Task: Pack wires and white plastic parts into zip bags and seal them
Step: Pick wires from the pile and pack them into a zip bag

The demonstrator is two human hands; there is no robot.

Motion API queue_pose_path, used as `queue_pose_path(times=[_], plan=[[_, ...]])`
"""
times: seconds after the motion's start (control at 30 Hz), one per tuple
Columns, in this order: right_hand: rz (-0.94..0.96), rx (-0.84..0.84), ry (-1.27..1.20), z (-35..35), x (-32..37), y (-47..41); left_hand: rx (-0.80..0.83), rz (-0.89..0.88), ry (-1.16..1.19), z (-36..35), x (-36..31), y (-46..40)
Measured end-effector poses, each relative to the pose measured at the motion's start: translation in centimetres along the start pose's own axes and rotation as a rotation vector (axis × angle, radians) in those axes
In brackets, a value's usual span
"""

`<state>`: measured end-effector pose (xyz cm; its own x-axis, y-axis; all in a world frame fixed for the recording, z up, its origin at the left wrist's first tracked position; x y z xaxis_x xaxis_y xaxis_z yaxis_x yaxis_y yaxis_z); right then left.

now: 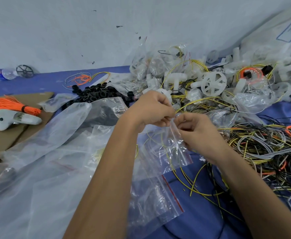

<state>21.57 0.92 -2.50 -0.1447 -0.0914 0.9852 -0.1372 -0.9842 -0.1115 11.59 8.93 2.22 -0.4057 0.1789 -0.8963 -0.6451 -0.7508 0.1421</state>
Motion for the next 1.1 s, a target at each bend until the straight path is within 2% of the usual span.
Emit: queue_pose_path(times=[0.17,0.27,0.4,0.53,0.57,0.6,0.7,0.73,0.8,0.83,0.9,0.97,1.03,1.1], plan=[[0.001,0.176,-0.031,-2.7,0.5,0.6,0.111,-0.029,0.016,-2.4,-1.4,0.1],[-0.021,0.205,-0.094,-3.4,0.3,0.6,0.175,-0.024,0.030,-3.2,-1.6,0.4],[0.049,0.231,-0.093,-4.1,1.2,1.0,0.228,-0.039,0.061,-3.6,-1.8,0.7],[0.028,0.533,-0.154,-7.4,2.0,2.6,0.238,-0.048,0.149,-3.5,-1.9,0.8],[0.066,0.521,-0.062,-7.4,2.1,2.3,0.233,-0.051,0.159,-3.5,-1.9,0.8],[0.115,0.434,0.093,-6.6,2.2,1.8,0.228,-0.054,0.161,-3.5,-1.9,0.8],[0.233,0.030,0.772,-3.5,3.0,0.5,0.176,-0.065,0.164,-2.8,-1.8,0.5],[0.284,-0.051,0.895,-3.0,3.4,0.6,0.153,-0.064,0.173,-2.5,-1.7,0.4],[0.281,-0.076,0.842,-2.5,3.2,0.7,0.114,-0.062,0.196,-2.1,-1.6,0.0],[0.225,-0.003,0.740,-2.8,2.6,0.6,0.101,-0.061,0.203,-2.0,-1.5,-0.1],[0.188,0.267,0.580,-5.1,1.5,1.0,0.082,-0.060,0.206,-2.0,-1.2,-0.3],[0.239,0.366,0.519,-6.4,1.9,1.6,0.069,-0.063,0.223,-2.1,-1.1,-0.5],[0.234,0.268,0.509,-5.2,3.0,1.4,0.058,-0.068,0.240,-2.2,-1.1,-0.7],[0.231,0.119,0.605,-2.9,3.9,1.1,0.029,-0.073,0.217,-2.0,-1.2,-0.9]])
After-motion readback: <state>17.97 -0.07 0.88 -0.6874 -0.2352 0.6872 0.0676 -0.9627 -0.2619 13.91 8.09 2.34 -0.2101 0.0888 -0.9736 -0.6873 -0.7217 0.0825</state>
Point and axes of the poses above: each hand's wrist, its own y-axis away from the middle knuckle, its own z-axis out of the back of the hand, x = y × z, the point moved 10 cm from there along -y, towards the middle knuckle, and after that the axes turned 4 degrees about x, right-handed, at the moved point
